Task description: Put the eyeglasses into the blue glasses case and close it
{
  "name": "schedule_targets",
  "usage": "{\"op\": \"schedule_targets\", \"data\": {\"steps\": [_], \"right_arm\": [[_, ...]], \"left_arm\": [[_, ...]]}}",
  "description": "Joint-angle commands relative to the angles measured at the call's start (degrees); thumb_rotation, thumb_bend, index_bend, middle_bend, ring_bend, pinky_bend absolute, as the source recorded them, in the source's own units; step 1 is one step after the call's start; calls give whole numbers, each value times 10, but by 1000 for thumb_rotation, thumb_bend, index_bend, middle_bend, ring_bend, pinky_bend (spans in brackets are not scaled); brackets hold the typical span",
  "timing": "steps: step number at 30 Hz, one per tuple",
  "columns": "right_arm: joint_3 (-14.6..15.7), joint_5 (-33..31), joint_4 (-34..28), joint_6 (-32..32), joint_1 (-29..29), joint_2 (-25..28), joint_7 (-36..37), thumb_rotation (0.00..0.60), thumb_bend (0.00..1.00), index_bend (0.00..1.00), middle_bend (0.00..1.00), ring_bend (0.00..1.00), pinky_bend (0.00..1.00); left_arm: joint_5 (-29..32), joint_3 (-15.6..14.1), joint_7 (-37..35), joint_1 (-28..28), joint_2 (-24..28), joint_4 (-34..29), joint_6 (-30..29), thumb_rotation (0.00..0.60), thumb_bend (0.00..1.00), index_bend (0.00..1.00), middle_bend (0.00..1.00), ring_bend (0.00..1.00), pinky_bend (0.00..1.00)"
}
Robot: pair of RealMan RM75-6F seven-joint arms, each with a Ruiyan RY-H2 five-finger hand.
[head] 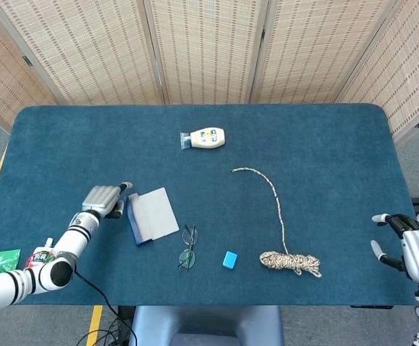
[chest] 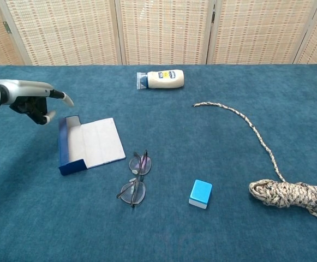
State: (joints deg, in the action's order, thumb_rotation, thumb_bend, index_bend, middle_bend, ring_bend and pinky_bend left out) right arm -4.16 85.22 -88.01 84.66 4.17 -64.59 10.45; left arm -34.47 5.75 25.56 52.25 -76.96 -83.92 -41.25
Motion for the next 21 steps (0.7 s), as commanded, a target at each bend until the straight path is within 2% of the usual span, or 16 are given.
{"op": "schedule_targets", "data": {"steps": [1,6,9,15,21], "right_arm": [[0,0,1,-1,0,-1,-1,600,335,329,403,300,314],[0,-1,3,-4,1,-4,-1,600,334,329,403,300,314],[-1,0,3,-5,2,-4,-1,600,334,329,403,300,314],[-1,-3,6,-4,1,-6,1,600,334,329,403,300,314],[-1,-4,10,-5,0,-9,4,600,335,329,403,300,313]], "left_arm": [[-86,-2,-33,-29,35,-64,-43,600,727,182,1000,1000,998],[-212,-18,-72,-67,63,-125,-81,600,726,221,1000,1000,998],[-257,-30,-92,-77,75,-156,-79,600,727,228,1000,1000,997],[-306,-48,-97,-77,83,-178,-57,600,726,244,1000,1000,997],[-305,-55,-88,-73,61,-165,-45,600,726,241,1000,1000,997]]}}
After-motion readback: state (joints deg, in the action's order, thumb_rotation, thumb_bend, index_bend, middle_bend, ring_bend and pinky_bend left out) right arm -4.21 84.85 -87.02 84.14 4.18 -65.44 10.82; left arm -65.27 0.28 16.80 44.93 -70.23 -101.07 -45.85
